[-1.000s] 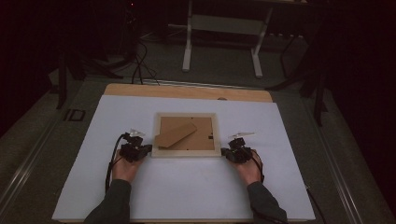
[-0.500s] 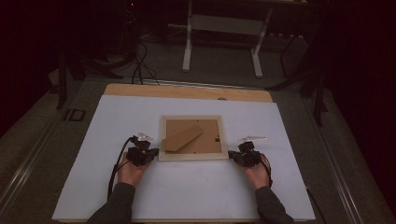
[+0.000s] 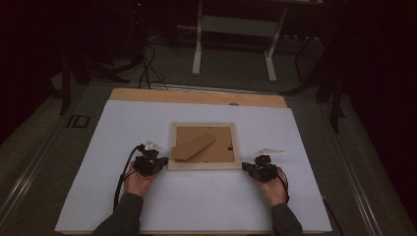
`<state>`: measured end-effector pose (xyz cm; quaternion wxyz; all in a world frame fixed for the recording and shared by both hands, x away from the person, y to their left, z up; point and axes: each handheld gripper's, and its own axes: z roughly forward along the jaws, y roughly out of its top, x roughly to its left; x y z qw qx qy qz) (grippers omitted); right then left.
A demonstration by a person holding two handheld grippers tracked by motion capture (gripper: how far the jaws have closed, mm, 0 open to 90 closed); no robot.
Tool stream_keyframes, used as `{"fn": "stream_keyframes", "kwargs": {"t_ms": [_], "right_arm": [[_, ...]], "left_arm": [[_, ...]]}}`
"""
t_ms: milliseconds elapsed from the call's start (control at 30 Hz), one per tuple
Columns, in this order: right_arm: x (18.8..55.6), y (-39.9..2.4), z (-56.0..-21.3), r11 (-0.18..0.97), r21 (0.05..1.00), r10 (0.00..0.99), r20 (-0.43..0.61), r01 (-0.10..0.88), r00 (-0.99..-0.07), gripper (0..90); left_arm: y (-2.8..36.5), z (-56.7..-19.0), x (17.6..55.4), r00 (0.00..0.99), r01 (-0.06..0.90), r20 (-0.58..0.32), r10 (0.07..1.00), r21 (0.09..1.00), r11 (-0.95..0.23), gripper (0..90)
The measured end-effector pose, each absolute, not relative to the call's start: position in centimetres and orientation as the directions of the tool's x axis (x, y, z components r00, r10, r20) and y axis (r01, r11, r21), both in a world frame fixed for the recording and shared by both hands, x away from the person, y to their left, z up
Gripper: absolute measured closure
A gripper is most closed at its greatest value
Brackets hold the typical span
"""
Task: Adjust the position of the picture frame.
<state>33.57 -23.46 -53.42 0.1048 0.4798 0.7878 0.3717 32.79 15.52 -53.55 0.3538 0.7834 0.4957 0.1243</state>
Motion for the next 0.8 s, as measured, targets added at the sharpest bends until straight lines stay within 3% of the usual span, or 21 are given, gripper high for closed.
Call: {"fn": "stream_keyframes", "kwargs": {"t_ms": [800], "right_arm": [[32.97, -23.15, -53.59, 0.263, 0.706, 0.843, 0.164, 0.657, -0.513, 90.0]], "left_arm": [[16.17, -53.79, 32.16, 0.5, 0.685, -0.199, 0.843, 0.686, -0.245, 90.0]]}}
